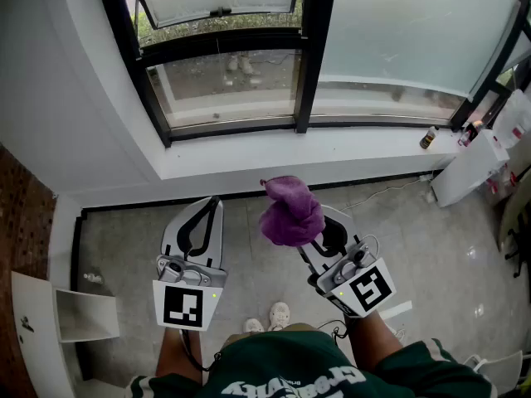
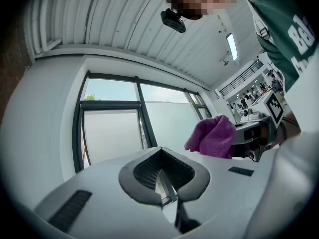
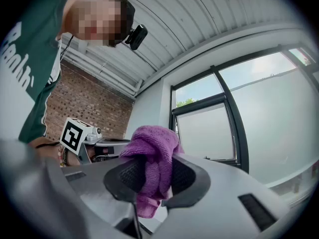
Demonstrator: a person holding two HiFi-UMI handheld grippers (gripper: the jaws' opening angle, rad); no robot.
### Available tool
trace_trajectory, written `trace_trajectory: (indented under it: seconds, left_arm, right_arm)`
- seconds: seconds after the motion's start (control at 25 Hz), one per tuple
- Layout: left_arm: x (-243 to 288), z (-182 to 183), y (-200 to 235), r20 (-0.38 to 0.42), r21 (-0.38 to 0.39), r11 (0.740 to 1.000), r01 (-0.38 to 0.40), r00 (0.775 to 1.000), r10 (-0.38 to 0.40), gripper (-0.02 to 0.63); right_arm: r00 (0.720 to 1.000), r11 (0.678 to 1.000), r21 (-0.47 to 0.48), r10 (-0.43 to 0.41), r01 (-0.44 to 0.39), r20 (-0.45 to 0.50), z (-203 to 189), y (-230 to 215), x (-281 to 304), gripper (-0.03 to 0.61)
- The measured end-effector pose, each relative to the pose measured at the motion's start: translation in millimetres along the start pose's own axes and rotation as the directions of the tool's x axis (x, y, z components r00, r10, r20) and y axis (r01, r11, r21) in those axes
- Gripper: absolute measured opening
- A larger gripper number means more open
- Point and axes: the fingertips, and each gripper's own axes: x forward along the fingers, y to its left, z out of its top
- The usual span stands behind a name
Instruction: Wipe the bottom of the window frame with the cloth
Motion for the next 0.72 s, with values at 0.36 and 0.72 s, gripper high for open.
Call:
trace_trajectory:
  seconds: [0.36,0.72]
  left_arm:
    - [25.6,-7.8,-3.9,-0.009,-0.003,1.0,0.009,1.0,-0.009,0.009]
    - [50.2,-12.5,-4.0,-0.006,-0.012,1.0,0.012,1.0,-0.012,0.009]
  right_arm:
    - [1.0,1.0,0.0,0.005,-0.005,0.016,-5.4,-21.3,5.1,0.112]
    - [1.0,1.0,0.007,0.006,-0.006,0.013,-12.9,-43.6,13.3,0.114]
